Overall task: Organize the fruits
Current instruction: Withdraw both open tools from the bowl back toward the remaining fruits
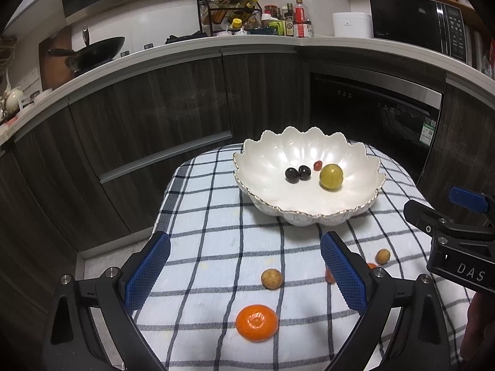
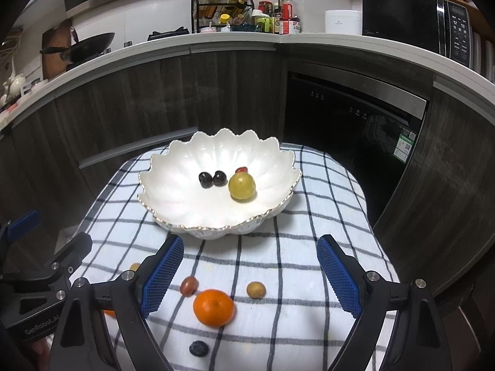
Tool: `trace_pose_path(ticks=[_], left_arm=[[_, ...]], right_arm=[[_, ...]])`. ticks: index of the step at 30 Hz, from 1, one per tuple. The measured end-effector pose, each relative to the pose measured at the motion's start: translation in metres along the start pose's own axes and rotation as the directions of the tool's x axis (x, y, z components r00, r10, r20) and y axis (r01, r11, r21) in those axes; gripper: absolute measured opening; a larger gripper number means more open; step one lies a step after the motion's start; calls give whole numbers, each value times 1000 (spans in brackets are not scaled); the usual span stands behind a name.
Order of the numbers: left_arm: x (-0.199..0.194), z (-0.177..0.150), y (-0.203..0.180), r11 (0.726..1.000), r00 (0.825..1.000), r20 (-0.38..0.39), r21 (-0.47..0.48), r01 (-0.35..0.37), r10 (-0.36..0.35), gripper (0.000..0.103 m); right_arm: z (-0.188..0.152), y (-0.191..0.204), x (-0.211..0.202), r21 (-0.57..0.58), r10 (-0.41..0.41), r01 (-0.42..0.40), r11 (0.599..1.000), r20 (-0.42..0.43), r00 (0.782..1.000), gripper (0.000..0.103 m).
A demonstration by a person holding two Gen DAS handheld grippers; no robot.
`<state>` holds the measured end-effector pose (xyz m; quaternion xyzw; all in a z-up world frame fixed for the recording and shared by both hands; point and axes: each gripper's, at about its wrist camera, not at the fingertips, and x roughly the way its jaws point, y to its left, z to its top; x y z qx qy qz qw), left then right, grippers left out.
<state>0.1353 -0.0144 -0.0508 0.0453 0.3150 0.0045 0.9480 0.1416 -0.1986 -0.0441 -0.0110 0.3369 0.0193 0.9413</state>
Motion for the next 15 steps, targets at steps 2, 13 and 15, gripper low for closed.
trace_pose_path(ticks=[2,13,15], left_arm=[[-1,-3,1,1000,1000,-2,2,2,-2,99],[-1,-30,1,999,1000,-12,38,22,-22,99],[0,-35,1,999,1000,-14,47,23,-22,99]], right_arm=[[-3,2,0,-5,1,-1,1000,-5,1000,89],[-28,9,-4,-27,-8,8,1000,-16,1000,89],[-31,10,-4,-27,-10,10,1000,-21,1000,89]])
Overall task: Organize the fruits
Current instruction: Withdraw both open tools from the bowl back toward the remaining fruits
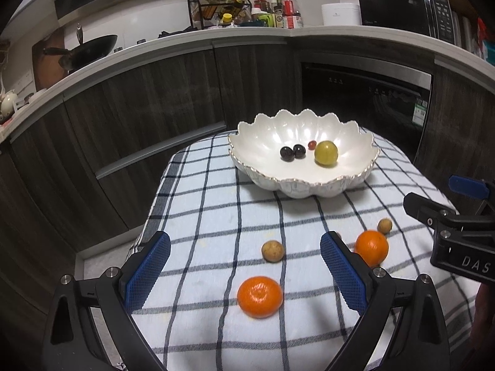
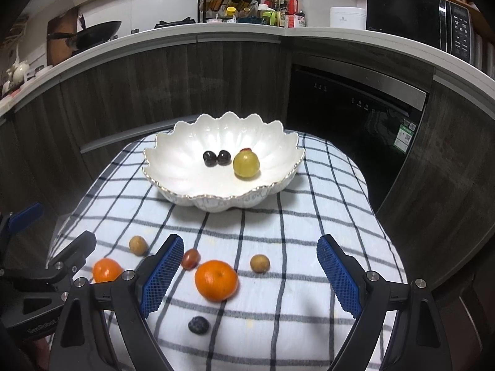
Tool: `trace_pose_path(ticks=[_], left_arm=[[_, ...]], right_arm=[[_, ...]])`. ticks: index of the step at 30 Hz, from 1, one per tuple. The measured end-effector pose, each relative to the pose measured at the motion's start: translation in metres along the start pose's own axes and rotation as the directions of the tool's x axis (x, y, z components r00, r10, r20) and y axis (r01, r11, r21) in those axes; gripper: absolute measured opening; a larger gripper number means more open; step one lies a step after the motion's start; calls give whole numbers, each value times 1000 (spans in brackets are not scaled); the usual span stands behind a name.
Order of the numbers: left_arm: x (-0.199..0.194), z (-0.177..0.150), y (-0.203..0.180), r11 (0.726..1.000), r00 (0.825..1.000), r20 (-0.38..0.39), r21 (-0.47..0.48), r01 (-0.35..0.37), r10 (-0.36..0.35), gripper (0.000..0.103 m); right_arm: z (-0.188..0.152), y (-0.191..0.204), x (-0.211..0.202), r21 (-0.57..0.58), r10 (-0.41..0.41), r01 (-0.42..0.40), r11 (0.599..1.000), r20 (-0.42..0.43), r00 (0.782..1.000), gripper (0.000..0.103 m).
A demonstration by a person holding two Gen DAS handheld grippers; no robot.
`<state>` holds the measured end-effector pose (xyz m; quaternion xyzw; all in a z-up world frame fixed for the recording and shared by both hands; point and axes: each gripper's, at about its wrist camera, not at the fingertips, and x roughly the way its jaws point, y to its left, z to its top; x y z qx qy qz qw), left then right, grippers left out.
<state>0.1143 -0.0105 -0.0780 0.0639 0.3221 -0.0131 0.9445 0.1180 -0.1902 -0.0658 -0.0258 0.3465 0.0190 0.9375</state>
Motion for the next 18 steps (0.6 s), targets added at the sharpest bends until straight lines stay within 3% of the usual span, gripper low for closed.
trace_pose_path(ticks=[18], left_arm=[[12,-29,3,1000,999,-36,7,10,-10,99]], right_arm=[[-26,11,1,-26,-23,23,999,-11,1000,89]])
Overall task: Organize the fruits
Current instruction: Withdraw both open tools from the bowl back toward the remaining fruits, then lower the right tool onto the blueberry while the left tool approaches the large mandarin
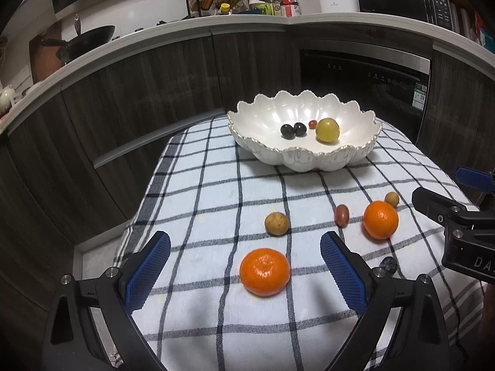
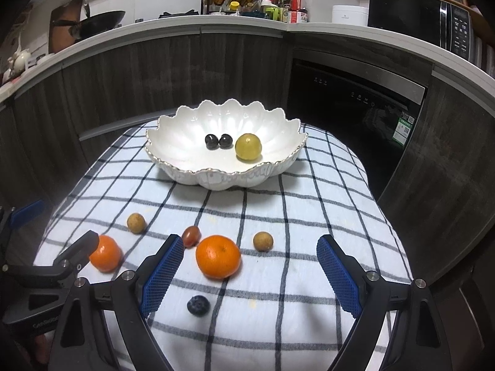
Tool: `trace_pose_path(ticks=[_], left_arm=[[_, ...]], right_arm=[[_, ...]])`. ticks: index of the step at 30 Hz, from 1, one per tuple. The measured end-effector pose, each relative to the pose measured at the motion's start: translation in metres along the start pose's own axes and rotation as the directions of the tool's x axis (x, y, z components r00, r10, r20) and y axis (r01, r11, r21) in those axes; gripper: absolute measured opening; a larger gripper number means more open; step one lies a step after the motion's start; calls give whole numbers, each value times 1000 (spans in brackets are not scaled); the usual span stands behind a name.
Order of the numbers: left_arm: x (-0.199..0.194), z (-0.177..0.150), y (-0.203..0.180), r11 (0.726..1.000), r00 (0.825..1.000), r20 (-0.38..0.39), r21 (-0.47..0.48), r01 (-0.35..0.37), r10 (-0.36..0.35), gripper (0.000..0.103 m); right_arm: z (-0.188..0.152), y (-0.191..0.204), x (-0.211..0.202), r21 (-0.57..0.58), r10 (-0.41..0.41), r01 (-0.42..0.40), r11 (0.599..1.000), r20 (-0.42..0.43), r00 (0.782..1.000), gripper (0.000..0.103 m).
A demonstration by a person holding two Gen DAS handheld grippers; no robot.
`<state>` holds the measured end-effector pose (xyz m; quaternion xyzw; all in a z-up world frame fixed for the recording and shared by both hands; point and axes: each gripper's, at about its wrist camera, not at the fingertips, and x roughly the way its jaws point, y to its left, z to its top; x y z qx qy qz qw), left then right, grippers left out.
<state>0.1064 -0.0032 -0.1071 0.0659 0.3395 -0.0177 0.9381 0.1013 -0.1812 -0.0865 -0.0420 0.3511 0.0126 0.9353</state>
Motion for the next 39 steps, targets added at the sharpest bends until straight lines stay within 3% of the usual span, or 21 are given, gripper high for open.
trace_pose_path(ticks=[16,20,25,31,39], left_arm=[[11,-16,-2,1000,999,-35,-2,31,-31,99],[17,-17,-1,999,998,-51,-12,33,-34,99],[22,-20,-2,999,997,-69,-13,41,-42,92],[27,-21,-3,999,997,-73,-16,37,-38,90],[34,-23,-4,999,995,-93,-9,41,-42,82]], right_arm=[[-23,14,9,-44,54,-56,997,-48,997,88],[-28,17,14,-56,66,-70,996,-78,995,77],[-35,22,19,-69,84,-91,993,-105,991,76],[-41,28,23,-93,100,-113,989,-129,987,59],[-47,30,32,-90,128,-144,985,-168,977,49]])
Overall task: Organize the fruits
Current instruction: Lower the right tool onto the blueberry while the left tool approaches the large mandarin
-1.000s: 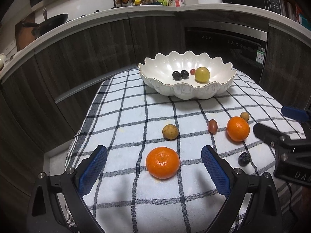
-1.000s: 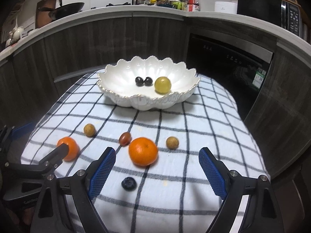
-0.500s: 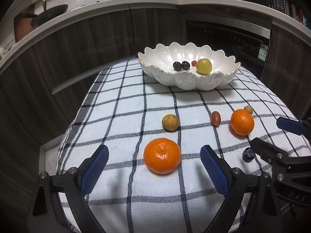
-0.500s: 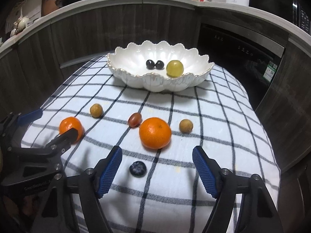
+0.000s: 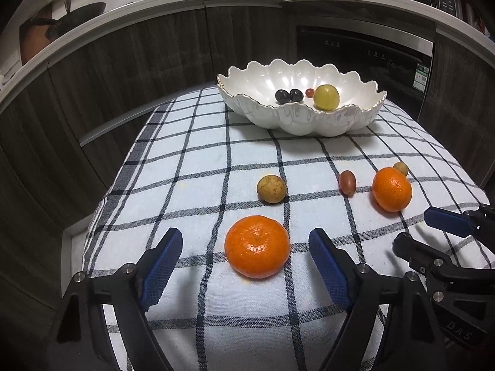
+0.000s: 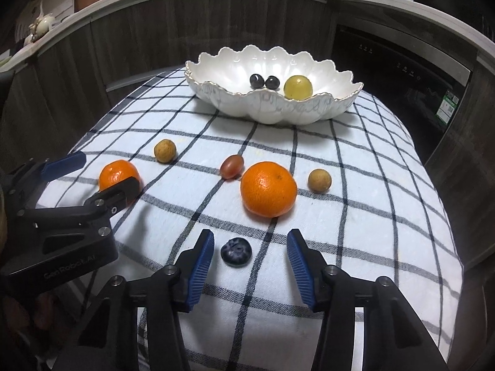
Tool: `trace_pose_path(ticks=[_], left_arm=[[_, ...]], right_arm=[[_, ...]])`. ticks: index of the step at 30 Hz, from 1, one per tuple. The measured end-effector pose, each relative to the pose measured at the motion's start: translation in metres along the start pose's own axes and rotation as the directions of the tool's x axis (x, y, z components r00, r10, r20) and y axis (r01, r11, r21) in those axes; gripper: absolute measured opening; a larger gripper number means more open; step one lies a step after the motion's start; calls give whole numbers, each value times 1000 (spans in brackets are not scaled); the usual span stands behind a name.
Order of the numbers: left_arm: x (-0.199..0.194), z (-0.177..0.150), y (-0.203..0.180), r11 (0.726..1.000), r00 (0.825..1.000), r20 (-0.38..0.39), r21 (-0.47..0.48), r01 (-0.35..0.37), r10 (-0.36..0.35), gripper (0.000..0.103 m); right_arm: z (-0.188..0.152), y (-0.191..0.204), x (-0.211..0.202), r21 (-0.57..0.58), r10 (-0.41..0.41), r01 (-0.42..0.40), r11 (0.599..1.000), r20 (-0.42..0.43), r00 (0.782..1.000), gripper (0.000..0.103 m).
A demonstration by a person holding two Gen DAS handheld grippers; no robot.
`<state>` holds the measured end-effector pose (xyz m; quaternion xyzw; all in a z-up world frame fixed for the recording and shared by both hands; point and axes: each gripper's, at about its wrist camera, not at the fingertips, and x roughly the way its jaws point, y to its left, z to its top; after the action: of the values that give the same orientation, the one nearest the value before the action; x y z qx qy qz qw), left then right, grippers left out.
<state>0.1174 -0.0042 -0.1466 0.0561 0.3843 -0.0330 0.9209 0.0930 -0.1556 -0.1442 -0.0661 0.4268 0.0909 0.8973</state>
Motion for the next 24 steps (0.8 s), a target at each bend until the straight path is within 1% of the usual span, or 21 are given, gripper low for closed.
trace_pose_path(ticks=[2,3,5,9,10,13,16,18,20,22,24], left_arm=[[2,0,-1,1000,1000,-7,5,5,-5,77],[2,0,-2,1000,1000,-9,6,8,-8,76],[3,0,-2,1000,1000,-12,8,8,-8,76],[6,-1,-1,1000,1000,-21,1,10,-10,75],[7,-1,0,1000,1000,-24,-1,10,-10,73],[10,-2,2,1000,999,-34,-12,17,-17,66],[11,-2,2,999,999,-35,-20,26,-27,65],[13,-2,2,999,999,-41,-19,32,-32,62],[15,-3,1,999,998,-48,-19,36,-37,59],[16,-3,1,999,998,-51,-20,38,-39,57],[17,-4,1,999,998,-56,-19,41,-42,52]], right_arm=[[-1,1,1,-5,4,-4,1000,-1,1000,48],[-1,2,1,-9,4,-4,1000,-1,1000,48],[-1,3,1,-11,6,-6,1000,2,1000,43],[-2,3,4,-14,16,-16,1000,-12,1000,42],[-2,3,5,-13,18,-18,1000,-16,1000,40],[-3,4,7,-13,21,-21,1000,-25,999,39],[-4,4,9,-14,23,-23,1000,-31,999,39],[-4,5,10,-16,24,-25,1000,-38,999,39],[-5,5,11,-17,27,-27,999,-44,999,34],[-5,5,12,-17,30,-30,999,-46,999,34],[-5,6,12,-19,31,-32,999,-45,998,32]])
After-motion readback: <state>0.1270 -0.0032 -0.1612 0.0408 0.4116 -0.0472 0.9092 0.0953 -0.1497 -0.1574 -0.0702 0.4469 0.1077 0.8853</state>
